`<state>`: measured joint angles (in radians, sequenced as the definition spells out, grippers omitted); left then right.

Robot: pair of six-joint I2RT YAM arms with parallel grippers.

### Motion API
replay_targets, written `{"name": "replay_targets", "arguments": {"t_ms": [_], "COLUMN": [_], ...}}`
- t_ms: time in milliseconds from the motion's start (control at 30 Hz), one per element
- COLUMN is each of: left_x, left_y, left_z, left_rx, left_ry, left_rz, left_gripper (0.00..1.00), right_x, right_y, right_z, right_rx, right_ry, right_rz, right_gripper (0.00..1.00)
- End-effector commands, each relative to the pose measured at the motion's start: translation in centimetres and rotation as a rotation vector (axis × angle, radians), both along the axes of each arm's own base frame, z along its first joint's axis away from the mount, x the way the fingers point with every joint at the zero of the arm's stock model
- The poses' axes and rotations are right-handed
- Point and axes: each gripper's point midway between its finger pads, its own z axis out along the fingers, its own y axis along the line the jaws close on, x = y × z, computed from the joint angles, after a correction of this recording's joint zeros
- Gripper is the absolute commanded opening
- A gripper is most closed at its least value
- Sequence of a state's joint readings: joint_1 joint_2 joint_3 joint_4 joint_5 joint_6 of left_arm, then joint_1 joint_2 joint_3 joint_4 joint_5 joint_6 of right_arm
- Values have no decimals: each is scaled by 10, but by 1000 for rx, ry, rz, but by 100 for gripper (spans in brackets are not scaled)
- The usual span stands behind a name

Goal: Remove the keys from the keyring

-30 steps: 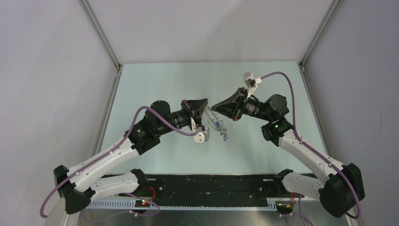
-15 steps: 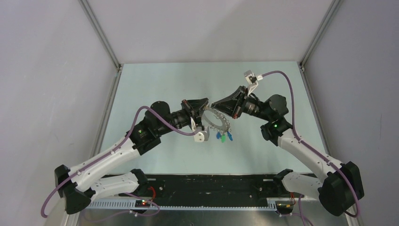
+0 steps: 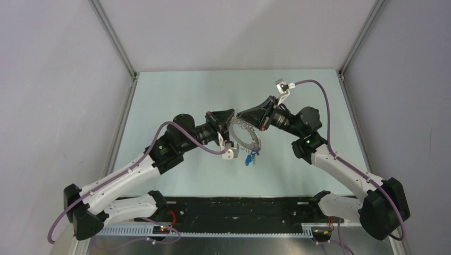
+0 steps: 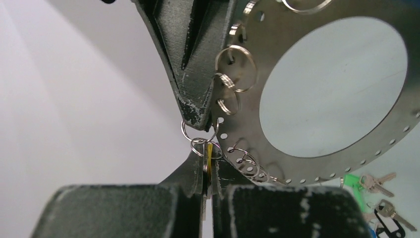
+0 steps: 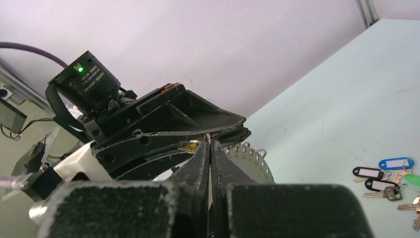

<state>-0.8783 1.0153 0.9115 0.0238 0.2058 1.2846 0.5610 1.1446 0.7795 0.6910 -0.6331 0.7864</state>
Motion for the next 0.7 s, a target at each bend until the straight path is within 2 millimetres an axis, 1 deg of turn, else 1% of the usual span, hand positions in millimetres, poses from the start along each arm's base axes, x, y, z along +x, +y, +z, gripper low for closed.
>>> {"name": "replay_targets", "arguments": {"t_ms": [0, 67, 167, 267, 333, 433, 567, 667], "left_x": [-5, 0, 8, 9, 11, 9, 0, -7], "left_y": [-6, -4, 5, 8, 10, 7, 3, 0], "left_z": [-20, -25, -27, -29, -30, -19, -1, 6], "left_rx": [118, 162, 198, 228, 236, 144, -5, -61], "left_ry": [-17, -47, -81, -113, -117, -31, 107, 171], "left_rz": [-26, 9, 76, 98, 118, 120, 44, -16], "left_gripper": [0, 0, 0, 0, 0, 0, 0, 0], "right_x": [12, 12, 13, 15, 13, 3, -12, -20], "right_y": [-4, -2, -4, -7, -8, -6, -11, -15], "right_z": [31, 32, 33, 32, 35, 36, 39, 41], "right_rx": [94, 98, 99, 93, 100, 87, 75, 73], "right_ry": [-40, -26, -11, 6, -6, -50, -122, -176], "right_rz": [-86, -85, -104, -133, -127, -80, -51, -44], "right_gripper": [0, 0, 0, 0, 0, 0, 0, 0]}}
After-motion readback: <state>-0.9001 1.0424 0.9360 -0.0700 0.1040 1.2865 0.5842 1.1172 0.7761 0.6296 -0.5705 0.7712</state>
